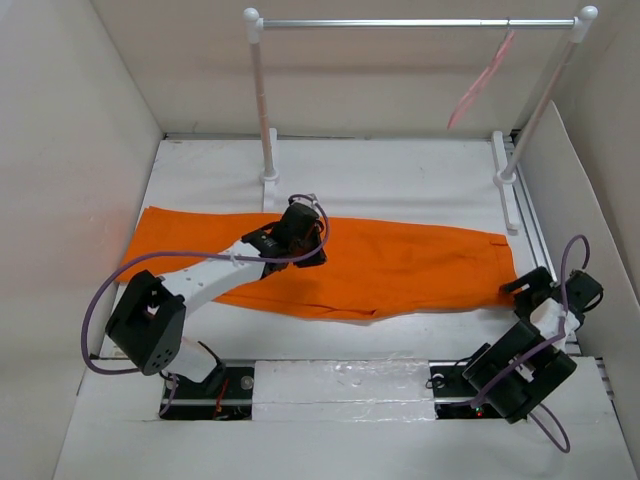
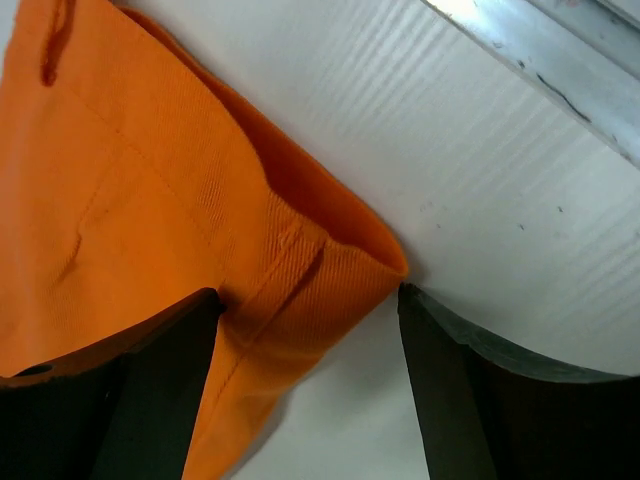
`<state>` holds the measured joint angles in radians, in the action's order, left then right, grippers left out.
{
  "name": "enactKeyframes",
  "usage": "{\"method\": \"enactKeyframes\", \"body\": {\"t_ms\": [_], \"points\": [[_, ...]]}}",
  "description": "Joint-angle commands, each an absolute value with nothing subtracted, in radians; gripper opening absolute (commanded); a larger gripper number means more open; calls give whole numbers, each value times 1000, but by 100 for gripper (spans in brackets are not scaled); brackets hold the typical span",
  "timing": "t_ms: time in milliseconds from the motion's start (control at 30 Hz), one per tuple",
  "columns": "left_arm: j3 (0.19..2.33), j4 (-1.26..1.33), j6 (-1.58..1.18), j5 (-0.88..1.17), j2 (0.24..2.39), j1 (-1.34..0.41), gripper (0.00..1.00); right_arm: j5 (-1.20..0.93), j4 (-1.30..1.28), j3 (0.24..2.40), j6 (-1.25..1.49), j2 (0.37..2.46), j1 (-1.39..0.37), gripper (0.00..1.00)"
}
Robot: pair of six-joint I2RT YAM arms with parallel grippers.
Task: Place the trousers on the hanger
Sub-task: Fold the trousers at the center of the board.
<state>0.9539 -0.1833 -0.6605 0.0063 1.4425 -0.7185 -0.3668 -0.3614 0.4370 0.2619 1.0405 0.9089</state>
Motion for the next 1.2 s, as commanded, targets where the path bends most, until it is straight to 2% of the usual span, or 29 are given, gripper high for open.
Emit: {"method": "enactKeyframes", "body": {"t_ms": [0, 167, 200, 233, 267, 333, 367, 433, 467, 500, 700, 833, 1000, 1033, 1100, 1167], "points": [[917, -164, -644, -9, 1419, -738, 0, -482, -231, 381, 351, 1052, 913, 78], [873, -164, -649, -20, 1399, -738, 0, -547, -30, 324, 454, 1190, 888, 77], [871, -166, -650, -28, 1397, -738, 0, -560, -9, 322, 465, 1216, 888, 68], [865, -172, -650, -32, 1397, -738, 0, -577, 55, 319, 478, 1242, 879, 55], [862, -176, -649, -38, 1396, -738, 0, -612, 116, 318, 514, 1239, 879, 19], [839, -172, -647, -52, 1396, -738, 0, -623, 120, 343, 535, 1201, 859, 5], [836, -164, -646, -52, 1399, -738, 0, -589, 60, 412, 535, 1115, 832, 0], [819, -147, -640, -34, 1428, -738, 0, -522, -39, 506, 519, 1013, 798, 0], [819, -134, -631, -5, 1484, -738, 0, -458, -101, 657, 520, 914, 761, 0], [824, -133, -630, -5, 1485, -738, 0, -457, -101, 658, 520, 913, 761, 0], [883, -149, -614, 21, 1608, -885, 0, -443, -274, 1065, 417, 937, 700, 0], [984, -123, -611, 75, 1672, -991, 0, -393, -475, 1222, 254, 931, 635, 0], [1138, -147, -589, 61, 1756, -1092, 0, -354, -521, 1201, 183, 871, 513, 0], [1155, -147, -584, 64, 1767, -1101, 0, -336, -535, 1192, 152, 864, 417, 0], [1173, -170, -598, 57, 1772, -1101, 0, -325, -541, 1193, 146, 862, 375, 0], [1181, -190, -617, 20, 1755, -1077, 0, -270, -531, 1195, 164, 871, 202, 0]]}}
